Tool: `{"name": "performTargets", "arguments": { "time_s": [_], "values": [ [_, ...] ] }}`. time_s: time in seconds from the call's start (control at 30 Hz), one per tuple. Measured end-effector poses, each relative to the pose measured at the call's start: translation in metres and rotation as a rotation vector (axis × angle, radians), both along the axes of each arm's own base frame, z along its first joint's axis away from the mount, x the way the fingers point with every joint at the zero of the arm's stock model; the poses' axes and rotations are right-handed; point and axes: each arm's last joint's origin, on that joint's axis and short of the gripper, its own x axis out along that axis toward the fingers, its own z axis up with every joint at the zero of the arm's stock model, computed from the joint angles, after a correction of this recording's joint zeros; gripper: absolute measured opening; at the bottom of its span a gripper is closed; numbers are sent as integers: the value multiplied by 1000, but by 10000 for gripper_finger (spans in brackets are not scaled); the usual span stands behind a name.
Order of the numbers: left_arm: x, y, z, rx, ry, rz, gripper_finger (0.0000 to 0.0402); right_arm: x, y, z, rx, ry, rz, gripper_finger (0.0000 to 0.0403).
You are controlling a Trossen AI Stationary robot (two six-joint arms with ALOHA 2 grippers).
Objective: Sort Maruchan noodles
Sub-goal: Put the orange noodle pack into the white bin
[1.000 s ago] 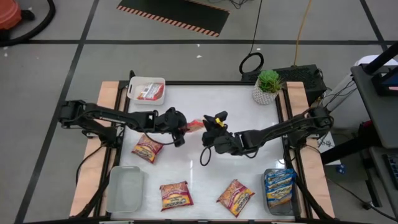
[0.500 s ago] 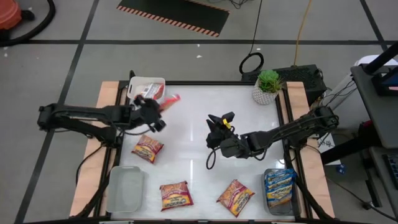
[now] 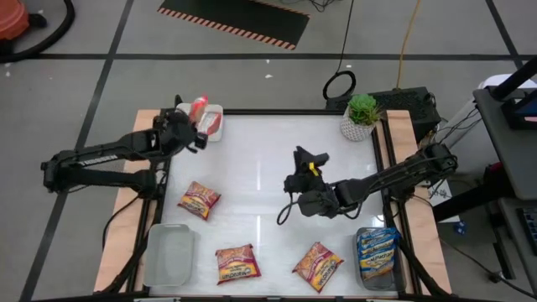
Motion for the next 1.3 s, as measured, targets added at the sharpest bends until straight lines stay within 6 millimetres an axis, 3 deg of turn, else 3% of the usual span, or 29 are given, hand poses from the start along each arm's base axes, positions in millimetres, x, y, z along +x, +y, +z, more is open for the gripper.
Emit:
{"name": "performTargets", "arguments": {
  "time_s": [0.27,0.4,0.53,0.73,0.83,1.07,1.3],
  "values": [
    [9,21,-1,-40,-109,63,140,-32,5,20,40,-60,46,121],
    [14,26,2,-45,-109,82,140,-54,2,20,173,-103,210,114],
    [21,30,15,-47,-95,79,140,-79,-5,20,366,-159,417,81],
    [33,36,40,-72,-32,61,140,-115,-22,25,525,-304,505,9],
    [37,40,52,-124,0,62,140,-128,-26,28,597,-375,547,7],
    [44,61,64,-197,84,109,140,-143,-30,29,633,-445,551,1],
    [32,90,48,-308,220,211,140,-143,-28,28,633,-433,562,1]
  ]
}}
